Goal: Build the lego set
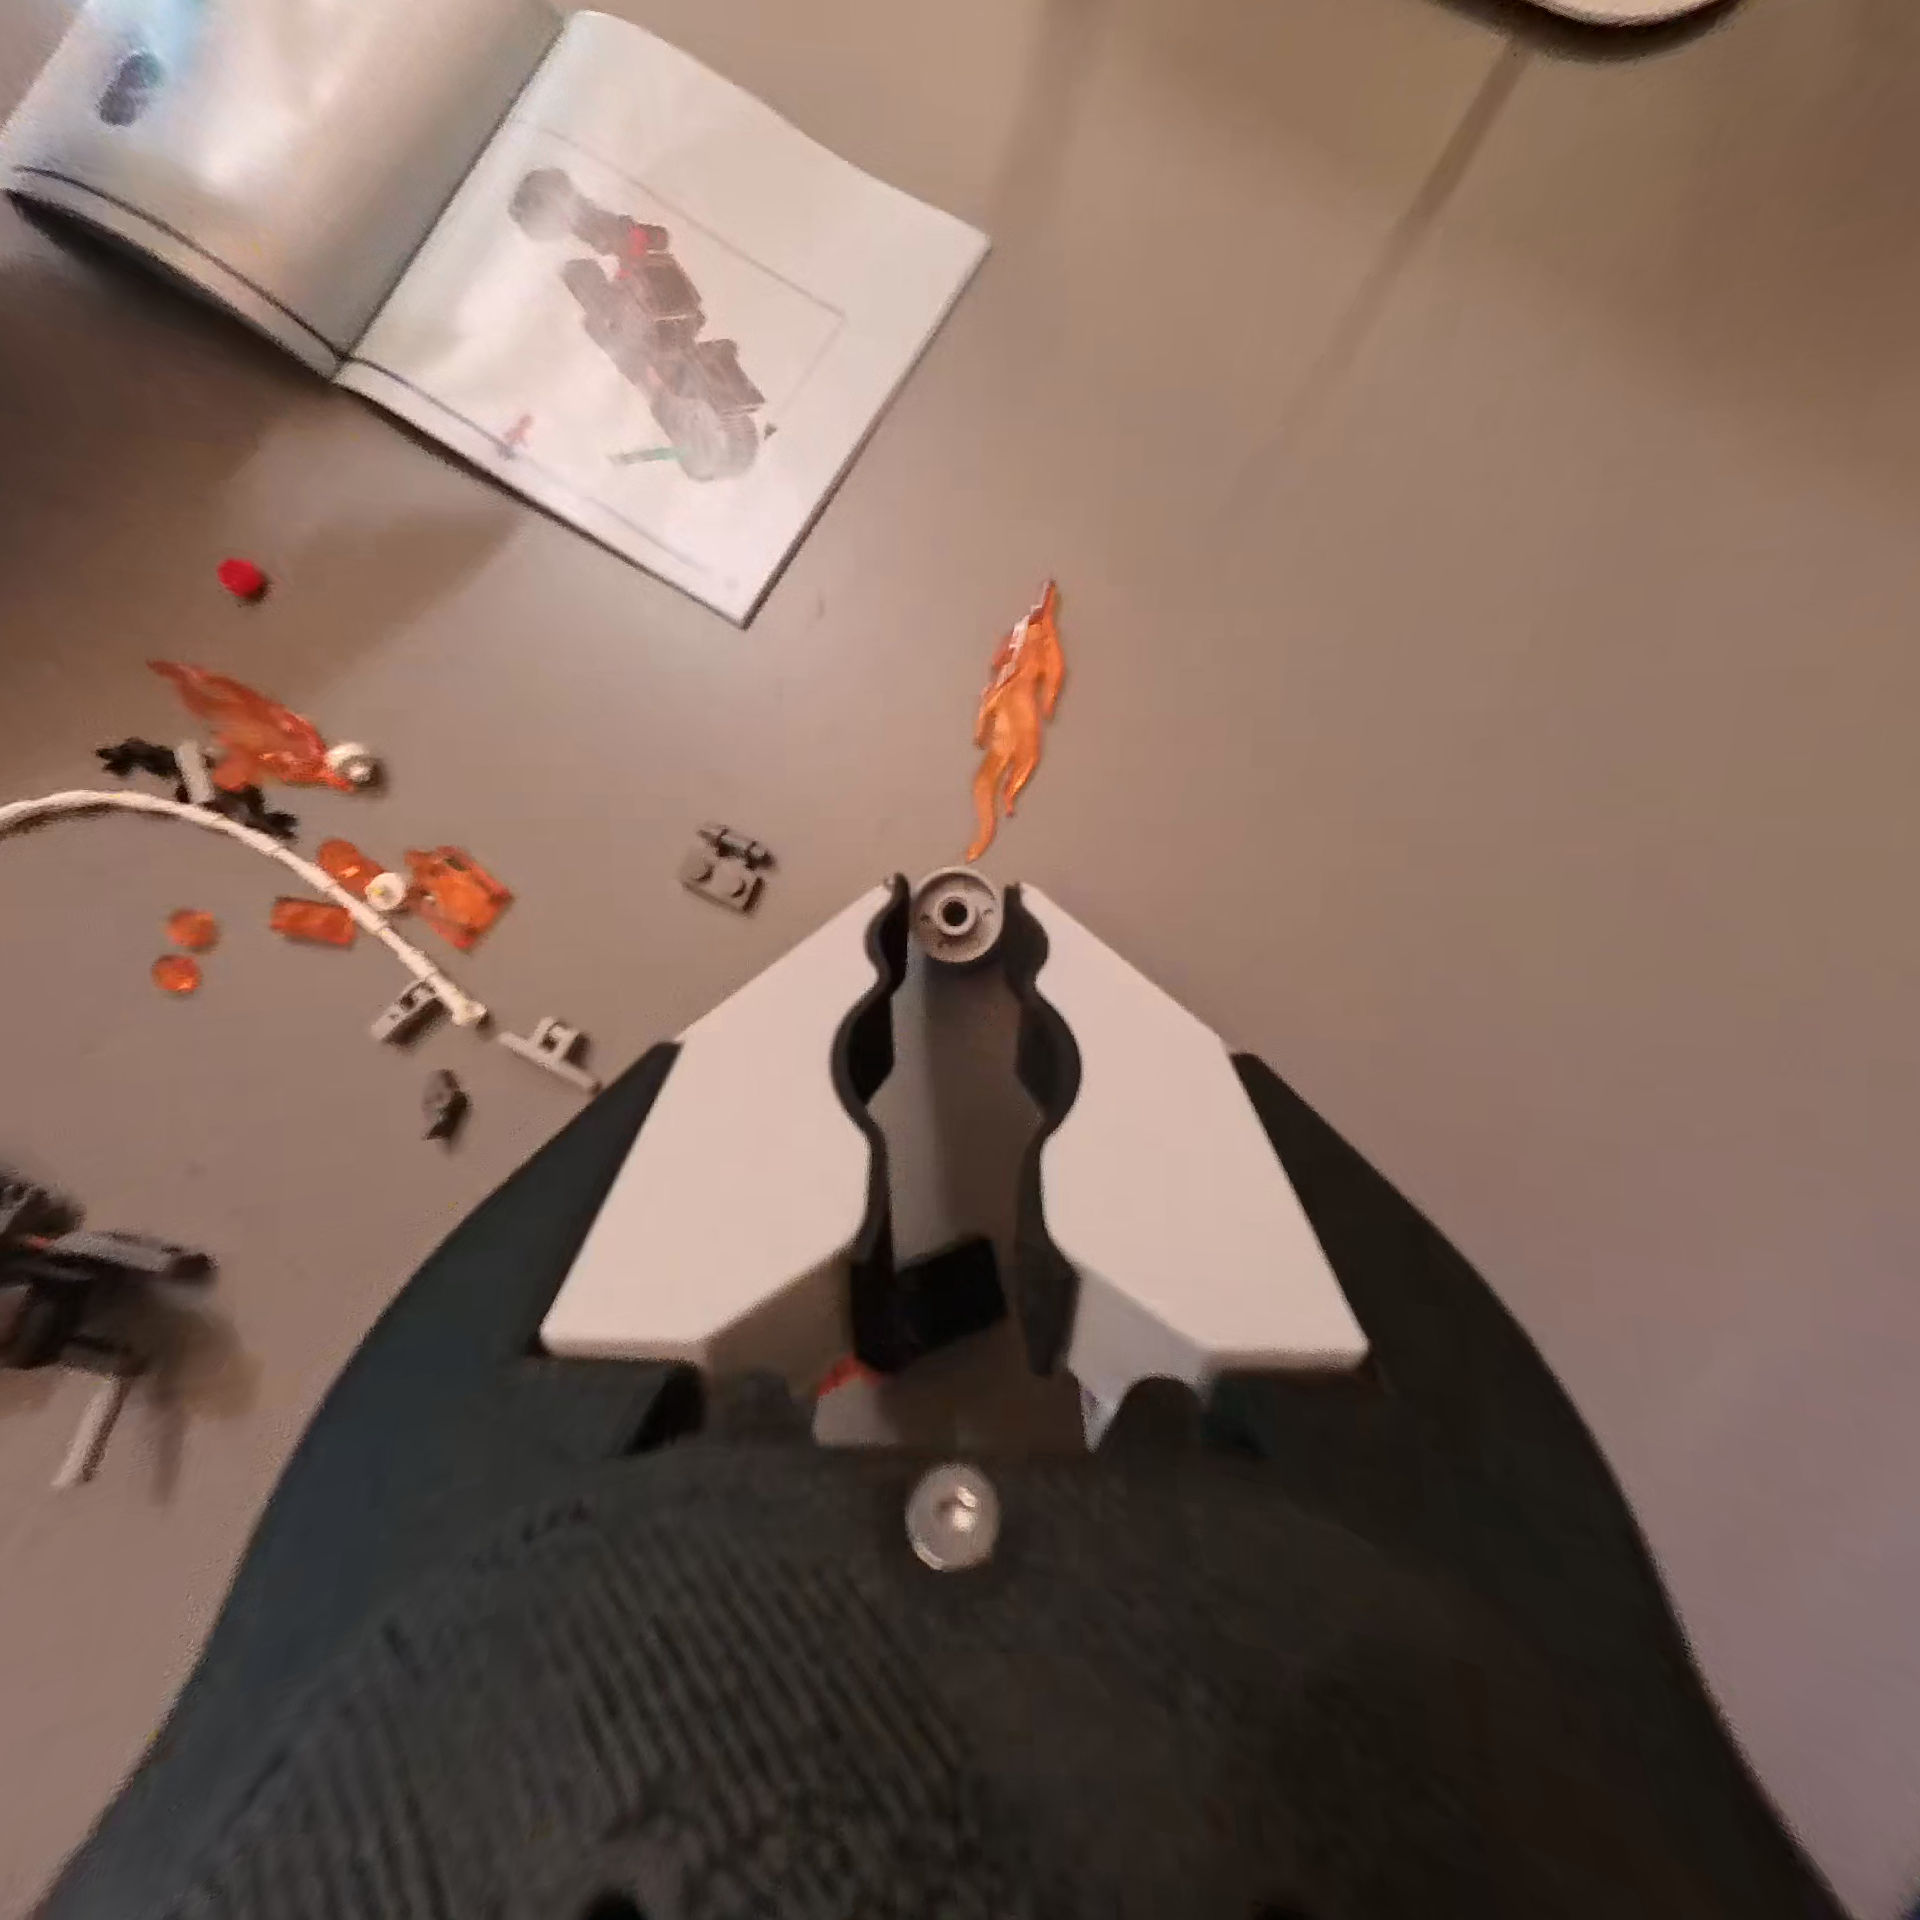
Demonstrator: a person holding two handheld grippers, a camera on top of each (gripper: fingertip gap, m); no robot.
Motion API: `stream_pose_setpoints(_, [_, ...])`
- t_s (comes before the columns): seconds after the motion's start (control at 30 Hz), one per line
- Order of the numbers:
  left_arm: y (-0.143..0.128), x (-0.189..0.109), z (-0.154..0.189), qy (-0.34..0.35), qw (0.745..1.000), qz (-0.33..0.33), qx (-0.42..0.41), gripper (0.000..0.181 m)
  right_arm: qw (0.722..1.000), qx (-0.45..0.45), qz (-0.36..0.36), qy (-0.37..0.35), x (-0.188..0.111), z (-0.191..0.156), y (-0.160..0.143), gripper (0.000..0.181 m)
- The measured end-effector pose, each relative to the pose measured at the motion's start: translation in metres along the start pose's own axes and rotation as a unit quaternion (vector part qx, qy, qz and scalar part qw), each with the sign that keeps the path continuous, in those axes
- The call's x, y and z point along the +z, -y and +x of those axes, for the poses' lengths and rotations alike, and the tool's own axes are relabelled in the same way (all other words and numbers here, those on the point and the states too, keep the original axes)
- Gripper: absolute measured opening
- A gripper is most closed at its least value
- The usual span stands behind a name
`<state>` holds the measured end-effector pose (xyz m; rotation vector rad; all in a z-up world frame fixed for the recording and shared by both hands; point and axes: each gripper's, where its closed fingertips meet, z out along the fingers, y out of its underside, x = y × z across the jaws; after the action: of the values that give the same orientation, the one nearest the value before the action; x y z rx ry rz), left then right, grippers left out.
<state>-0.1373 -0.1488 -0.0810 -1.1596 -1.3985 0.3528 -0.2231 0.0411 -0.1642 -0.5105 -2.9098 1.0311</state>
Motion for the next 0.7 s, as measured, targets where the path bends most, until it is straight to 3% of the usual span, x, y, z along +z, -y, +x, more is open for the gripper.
stream_pose_setpoints(0.17, [-0.001, 0.001, 0.0, -0.006, 1.0, 0.0, -0.006, 0.016, 0.998, -0.024, 0.063, 0.009, -0.045, -0.032, 0.005, 0.016])
stream_pose_setpoints(0.3, [-0.004, 0.004, 0.001, -0.01, 1.0, -0.005, -0.01, 0.016, 0.998, -0.039, 0.05, 0.028, -0.081, -0.075, -0.029, 0.016])
stream_pose_setpoints(0.47, [-0.008, 0.008, 0.007, -0.012, 1.0, -0.012, -0.001, 0.016, 0.999, -0.044, -0.001, 0.03, -0.085, -0.099, -0.077, 0.016])
stream_pose_setpoints(0.7, [-0.013, 0.011, 0.007, -0.006, 1.0, -0.022, 0.008, 0.016, 0.999, -0.008, -0.006, 0.051, -0.076, -0.1, -0.091, 0.016])
